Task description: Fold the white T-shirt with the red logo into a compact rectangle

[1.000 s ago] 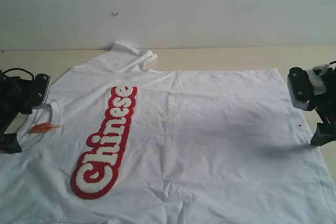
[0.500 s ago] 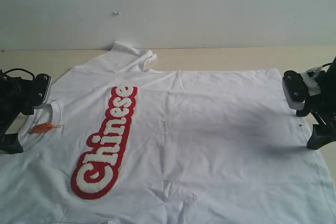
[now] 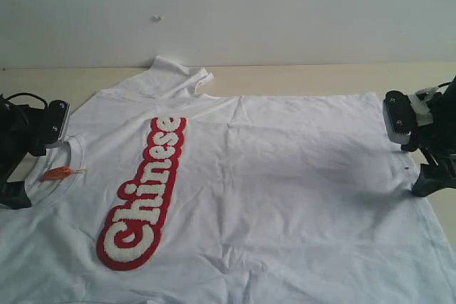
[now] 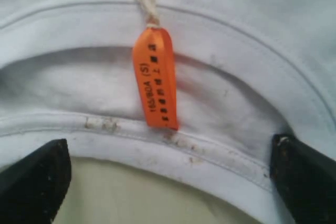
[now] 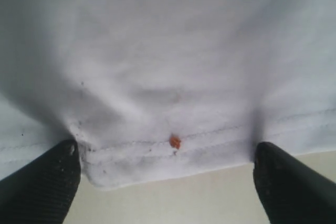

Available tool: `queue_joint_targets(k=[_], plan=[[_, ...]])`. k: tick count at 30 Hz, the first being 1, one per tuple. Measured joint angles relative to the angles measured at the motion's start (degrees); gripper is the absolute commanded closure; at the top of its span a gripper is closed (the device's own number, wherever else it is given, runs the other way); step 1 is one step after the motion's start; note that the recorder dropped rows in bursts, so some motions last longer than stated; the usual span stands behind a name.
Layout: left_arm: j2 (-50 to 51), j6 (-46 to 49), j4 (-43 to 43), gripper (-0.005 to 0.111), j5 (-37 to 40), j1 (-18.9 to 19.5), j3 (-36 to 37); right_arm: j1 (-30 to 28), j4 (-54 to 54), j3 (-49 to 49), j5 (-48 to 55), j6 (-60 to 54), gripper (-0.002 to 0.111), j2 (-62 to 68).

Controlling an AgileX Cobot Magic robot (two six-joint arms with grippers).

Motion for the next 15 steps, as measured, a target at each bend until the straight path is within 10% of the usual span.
queue_joint_targets(k=[15], plan=[[0.00,0.00,-0.11,0.003,0.00,0.00,0.00,0.00,-4.70,-0.19,2.46,4.00,0.023,0.22]])
